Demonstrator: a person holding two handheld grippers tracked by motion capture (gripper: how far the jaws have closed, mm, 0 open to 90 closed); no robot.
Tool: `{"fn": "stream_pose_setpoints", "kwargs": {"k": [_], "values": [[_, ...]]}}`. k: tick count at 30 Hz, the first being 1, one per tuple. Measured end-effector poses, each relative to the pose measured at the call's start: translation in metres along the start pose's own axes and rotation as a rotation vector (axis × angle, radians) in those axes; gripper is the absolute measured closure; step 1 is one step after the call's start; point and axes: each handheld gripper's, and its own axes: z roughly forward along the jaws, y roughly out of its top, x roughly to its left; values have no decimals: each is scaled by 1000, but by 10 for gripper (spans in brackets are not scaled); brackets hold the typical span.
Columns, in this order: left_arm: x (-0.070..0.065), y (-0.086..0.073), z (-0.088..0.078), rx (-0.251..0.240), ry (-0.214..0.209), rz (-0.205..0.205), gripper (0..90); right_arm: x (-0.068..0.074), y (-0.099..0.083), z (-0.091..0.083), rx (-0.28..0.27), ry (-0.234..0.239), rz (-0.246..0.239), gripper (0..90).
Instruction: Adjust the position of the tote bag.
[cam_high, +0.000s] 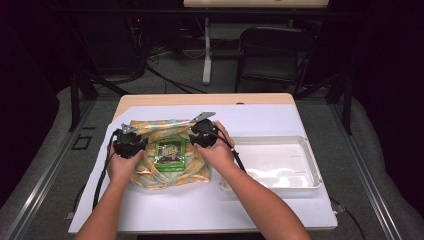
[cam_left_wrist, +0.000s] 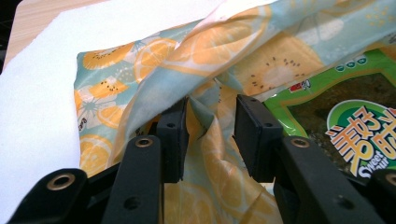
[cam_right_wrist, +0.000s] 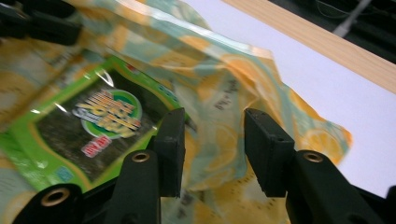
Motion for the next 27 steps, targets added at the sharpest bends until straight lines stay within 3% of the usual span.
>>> {"fn": "stream_pose_setpoints", "kwargs": {"k": [7, 12, 15, 19, 27], "values": [[-1, -2, -13, -30, -12, -7, 612, 13, 9, 1, -41, 23, -32, 576], [-3, -5, -24, -49, -11, -11, 603, 22, 16, 10, -28, 29, -75, 576], [-3, -7, -29, -58, -12, -14, 601, 23, 18, 18, -11, 22, -85, 565], [-3, -11, -40, -74, -13, -18, 599, 23, 17, 44, 60, 8, -115, 556], [-7, -14, -52, -94, -6, -2, 593, 19, 15, 71, 144, -27, -161, 731]]}}
